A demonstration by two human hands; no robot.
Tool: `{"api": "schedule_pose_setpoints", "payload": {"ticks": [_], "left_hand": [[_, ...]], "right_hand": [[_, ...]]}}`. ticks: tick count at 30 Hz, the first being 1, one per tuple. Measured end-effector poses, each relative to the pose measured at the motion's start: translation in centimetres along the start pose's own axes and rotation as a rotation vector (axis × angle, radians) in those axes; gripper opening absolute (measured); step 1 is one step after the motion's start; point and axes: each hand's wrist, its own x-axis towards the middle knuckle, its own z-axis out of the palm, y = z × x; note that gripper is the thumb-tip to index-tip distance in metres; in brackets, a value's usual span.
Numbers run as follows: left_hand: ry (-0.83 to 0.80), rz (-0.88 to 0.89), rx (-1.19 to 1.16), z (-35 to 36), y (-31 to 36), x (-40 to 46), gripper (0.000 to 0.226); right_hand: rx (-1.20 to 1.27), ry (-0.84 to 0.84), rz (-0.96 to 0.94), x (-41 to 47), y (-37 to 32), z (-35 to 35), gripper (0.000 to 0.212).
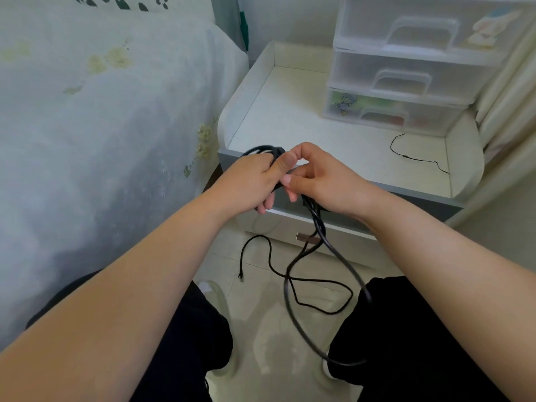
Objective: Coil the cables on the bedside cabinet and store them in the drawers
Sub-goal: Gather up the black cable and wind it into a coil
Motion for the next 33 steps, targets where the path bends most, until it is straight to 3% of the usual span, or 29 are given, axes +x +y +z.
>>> {"api": "schedule_pose_setpoints", "payload": {"ticks": [4,8,10,13,16,19,22,24,27,30,33], "left_hand": [[-0.167,-0.093,-0.135,-0.8,0.7,-0.2,0.066],[-0.248,0.03,0.025,-1.5,0.4,0.2,0.019],[-0.195,0.042,0.152,-1.1,-0.6,0.6,0.021],[0.022,0.001,0.389,-0.9,-2.4,1.0,0.029],[0.168,-0.027,0.37,-1.6,-2.3,0.7,0.031],[0.236,-0.077,0.146,-2.8,-1.5,0.0,0.033],[0.339,-0.247,-0.313,-3.9,-2.5,-0.4,0.028],[0.42,-0.327,-0.497,-4.5,-3.3,-0.4,0.027],[0.436,-0.377,-0.546,-4.4,-3.6,-0.3,0.028],[0.394,-0.337,-0.365,-3.1,-3.0,-0.2,0.037],[0.371,-0.3,-0.225,-2.1,-2.0,-0.3,0.035]], "right_hand": [[0.043,0.034,0.015,0.3,0.3,0.2,0.013],[0.008,0.032,0.041,0.6,0.6,-0.2,0.023],[-0.039,-0.04,0.056,0.6,0.7,-0.6,0.03],[-0.116,-0.161,0.094,0.6,1.2,-0.9,0.039],[-0.291,-0.205,0.106,0.6,1.9,-1.2,0.029],[-0.405,-0.288,0.173,0.6,2.5,-1.9,0.013],[-0.285,-0.434,0.283,0.5,2.3,-2.5,0.019],[-0.237,-0.501,0.332,0.4,2.3,-3.0,0.021],[-0.553,-0.56,0.366,0.5,3.2,-3.3,0.028],[-0.662,-0.345,0.276,0.7,3.8,-1.6,0.033],[-0.28,-0.045,0.18,1.1,3.2,0.5,0.027]]}}
